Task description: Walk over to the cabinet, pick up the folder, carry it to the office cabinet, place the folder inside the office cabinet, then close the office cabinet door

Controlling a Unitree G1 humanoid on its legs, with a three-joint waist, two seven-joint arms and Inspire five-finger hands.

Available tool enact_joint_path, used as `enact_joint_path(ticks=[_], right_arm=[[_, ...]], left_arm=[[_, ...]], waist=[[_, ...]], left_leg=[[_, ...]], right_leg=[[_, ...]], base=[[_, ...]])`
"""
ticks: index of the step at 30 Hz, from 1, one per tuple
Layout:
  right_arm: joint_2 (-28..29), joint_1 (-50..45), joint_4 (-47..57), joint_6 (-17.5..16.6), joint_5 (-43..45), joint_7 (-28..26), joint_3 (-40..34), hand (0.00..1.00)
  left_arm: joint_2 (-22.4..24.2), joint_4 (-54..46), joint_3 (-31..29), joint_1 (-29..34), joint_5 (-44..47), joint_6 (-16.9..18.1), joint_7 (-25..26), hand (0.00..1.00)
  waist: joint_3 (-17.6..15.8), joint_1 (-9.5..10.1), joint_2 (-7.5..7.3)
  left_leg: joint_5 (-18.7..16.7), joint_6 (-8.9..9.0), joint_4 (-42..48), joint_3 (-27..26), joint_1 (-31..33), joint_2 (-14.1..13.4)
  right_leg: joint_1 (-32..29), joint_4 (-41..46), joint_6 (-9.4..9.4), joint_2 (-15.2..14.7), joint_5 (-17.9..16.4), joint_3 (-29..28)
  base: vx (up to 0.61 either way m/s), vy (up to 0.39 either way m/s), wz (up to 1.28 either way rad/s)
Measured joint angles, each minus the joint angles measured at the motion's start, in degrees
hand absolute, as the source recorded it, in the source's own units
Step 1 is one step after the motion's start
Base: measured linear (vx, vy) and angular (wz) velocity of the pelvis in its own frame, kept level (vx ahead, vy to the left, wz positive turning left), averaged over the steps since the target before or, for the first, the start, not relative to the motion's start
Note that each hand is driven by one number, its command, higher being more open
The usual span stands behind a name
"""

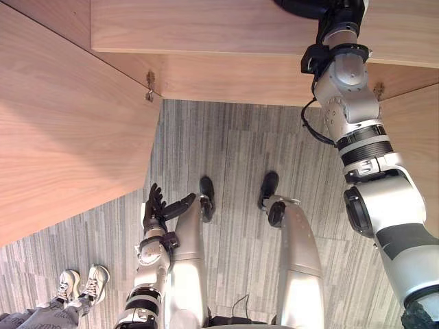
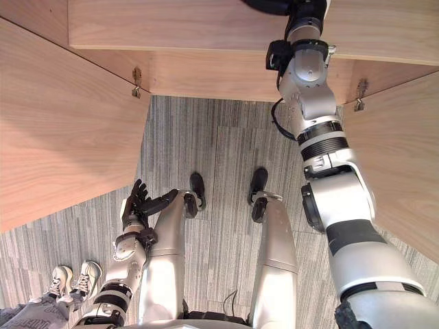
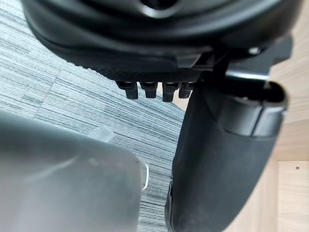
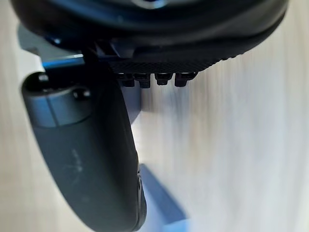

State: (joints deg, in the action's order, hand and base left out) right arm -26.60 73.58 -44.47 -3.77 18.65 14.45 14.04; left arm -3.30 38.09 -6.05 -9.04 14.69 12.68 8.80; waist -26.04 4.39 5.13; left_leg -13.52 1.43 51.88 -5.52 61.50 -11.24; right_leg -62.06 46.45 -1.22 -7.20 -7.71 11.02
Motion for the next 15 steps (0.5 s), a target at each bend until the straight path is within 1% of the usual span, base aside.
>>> enact_joint_path(ticks=[2,4,7,12,14,15], right_arm=[[-2.36,-0.23,-0.05,0.27,-6.44,-1.00,2.01,0.00],[-4.33,-0.40,-0.04,0.16,-10.33,-1.56,2.37,0.00],[-6.62,-1.84,0.04,-0.32,-13.82,-2.34,2.49,0.00],[-9.18,-6.10,0.49,-1.57,-12.50,-5.82,2.64,0.00],[-9.55,-7.97,0.53,-2.22,-6.77,-7.61,2.72,0.00],[-9.57,-8.54,0.67,-2.72,-5.59,-7.92,2.73,0.00]], left_arm=[[-0.31,0.37,0.16,0.00,0.00,0.08,-0.32,1.00],[-0.72,0.41,1.01,0.00,-0.01,0.09,-0.38,1.00],[-1.21,0.94,2.14,0.00,-0.05,0.03,-0.60,1.00],[-2.38,1.38,3.24,0.03,-0.12,-0.31,-2.42,1.00],[-2.79,1.39,3.41,0.03,-0.11,-0.30,-2.90,1.00],[-2.91,1.46,3.42,0.03,-0.11,-0.31,-2.95,1.00]], waist=[[0.01,-0.42,-0.01],[0.03,-0.45,-0.05],[0.08,-0.44,-0.16],[0.68,-0.40,-1.31],[0.97,-0.40,-1.85],[1.08,-0.42,-2.06]], left_leg=[[-0.01,-0.01,-0.41,-0.17,-0.10,0.04],[-0.01,-0.02,-0.85,-0.40,-0.26,0.15],[-0.05,-0.08,-1.47,-0.69,-1.17,0.22],[-0.35,-0.35,-2.17,-1.35,-2.13,0.21],[-0.43,-0.43,-2.28,-1.47,-2.13,0.22],[-0.44,-0.44,-2.32,-1.54,-2.14,0.22]], right_leg=[[0.19,-0.56,-0.31,-0.03,0.43,-0.02],[0.29,-0.79,-0.27,-0.15,0.48,-0.08],[1.15,-1.21,-0.23,-0.27,0.51,-0.07],[2.02,-1.96,-0.10,-0.28,0.42,-0.32],[2.05,-2.21,-0.07,-0.29,0.40,-0.34],[2.04,-2.26,-0.07,-0.30,0.40,-0.39]], base=[[0.00,0.000,0.00],[0.00,0.000,0.00],[0.00,0.000,0.00],[0.00,0.000,0.00],[-0.02,-0.003,-0.01],[-0.04,-0.008,-0.01]])
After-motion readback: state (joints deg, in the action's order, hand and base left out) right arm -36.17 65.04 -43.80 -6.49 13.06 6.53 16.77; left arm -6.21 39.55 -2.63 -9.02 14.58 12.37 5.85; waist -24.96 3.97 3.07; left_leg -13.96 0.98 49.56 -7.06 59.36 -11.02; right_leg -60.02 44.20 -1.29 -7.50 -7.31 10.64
